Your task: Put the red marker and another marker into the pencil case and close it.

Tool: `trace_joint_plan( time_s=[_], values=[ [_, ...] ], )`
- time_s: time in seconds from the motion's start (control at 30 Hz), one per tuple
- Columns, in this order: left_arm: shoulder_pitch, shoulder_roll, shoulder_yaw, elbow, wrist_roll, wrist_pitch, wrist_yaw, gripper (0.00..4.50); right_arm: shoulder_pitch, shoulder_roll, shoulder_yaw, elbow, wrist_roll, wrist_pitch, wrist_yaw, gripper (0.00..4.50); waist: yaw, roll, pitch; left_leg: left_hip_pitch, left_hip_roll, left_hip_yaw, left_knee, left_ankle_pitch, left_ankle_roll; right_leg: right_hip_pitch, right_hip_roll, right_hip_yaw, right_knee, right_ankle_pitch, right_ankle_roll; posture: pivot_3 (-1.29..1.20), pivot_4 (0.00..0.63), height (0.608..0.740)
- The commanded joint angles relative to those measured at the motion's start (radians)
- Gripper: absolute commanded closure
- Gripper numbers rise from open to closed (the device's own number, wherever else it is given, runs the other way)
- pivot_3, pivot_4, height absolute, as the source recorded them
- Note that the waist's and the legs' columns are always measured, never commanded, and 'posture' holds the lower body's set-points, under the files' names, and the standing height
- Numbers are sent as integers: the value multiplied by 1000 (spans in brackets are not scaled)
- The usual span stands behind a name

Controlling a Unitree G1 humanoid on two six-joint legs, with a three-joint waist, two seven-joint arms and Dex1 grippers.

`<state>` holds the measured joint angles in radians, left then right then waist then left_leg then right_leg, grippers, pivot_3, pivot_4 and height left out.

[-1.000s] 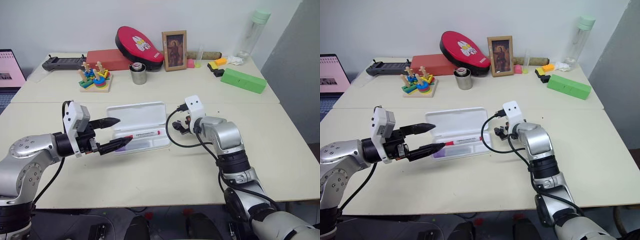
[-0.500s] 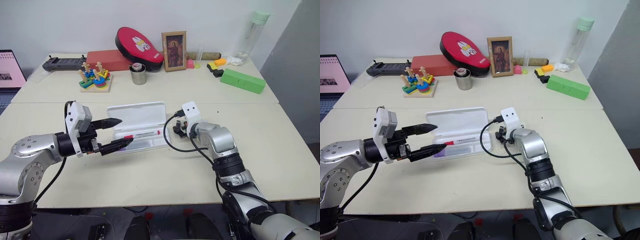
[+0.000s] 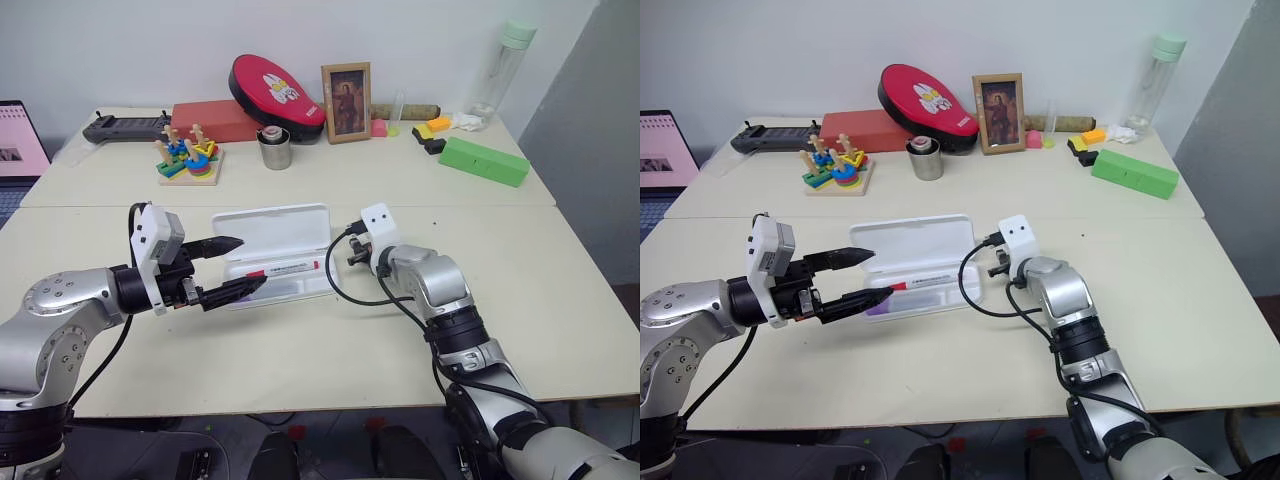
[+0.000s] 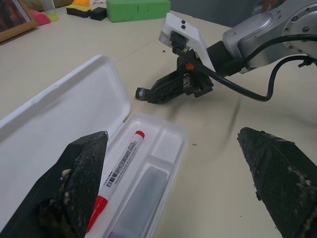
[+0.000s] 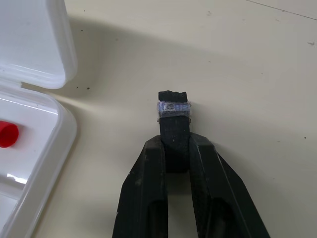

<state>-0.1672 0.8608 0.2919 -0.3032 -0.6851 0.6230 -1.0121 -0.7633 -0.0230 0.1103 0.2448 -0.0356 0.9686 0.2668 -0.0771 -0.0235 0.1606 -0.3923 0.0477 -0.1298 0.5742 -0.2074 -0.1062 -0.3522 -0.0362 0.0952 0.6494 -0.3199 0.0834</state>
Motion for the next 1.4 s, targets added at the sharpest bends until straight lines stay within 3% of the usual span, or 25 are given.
trace_joint_plan(
  time_s=[0.03,0.2,0.43,0.73,1.4],
  values=[
    [16,-3,33,-22,-9,-15,12,0,-31,-134,47,-113,44,-32,168,4239,2,1,0,0,0,0,0,0,0,0,0,0,0,0,0,0,150,740],
    [95,9,88,-47,-18,-3,22,0,-58,-354,160,-230,150,-114,530,4239,-2,1,1,-1,0,0,0,0,0,0,0,0,-2,0,0,0,150,740],
    [224,13,169,-83,-28,8,19,0,-86,-424,348,-239,137,-263,767,4239,-9,0,0,0,0,1,0,0,0,0,0,1,-2,0,0,0,150,740],
    [273,7,204,-134,-62,34,34,0,-132,-313,474,-71,46,-367,764,4239,4,0,0,0,0,0,1,0,0,0,0,0,-2,0,1,0,150,740],
    [258,9,185,-153,-81,47,64,0,-207,-247,410,85,14,-403,761,4239,3,0,0,0,0,0,1,0,0,0,0,0,-2,0,1,0,150,740]
  ],
)
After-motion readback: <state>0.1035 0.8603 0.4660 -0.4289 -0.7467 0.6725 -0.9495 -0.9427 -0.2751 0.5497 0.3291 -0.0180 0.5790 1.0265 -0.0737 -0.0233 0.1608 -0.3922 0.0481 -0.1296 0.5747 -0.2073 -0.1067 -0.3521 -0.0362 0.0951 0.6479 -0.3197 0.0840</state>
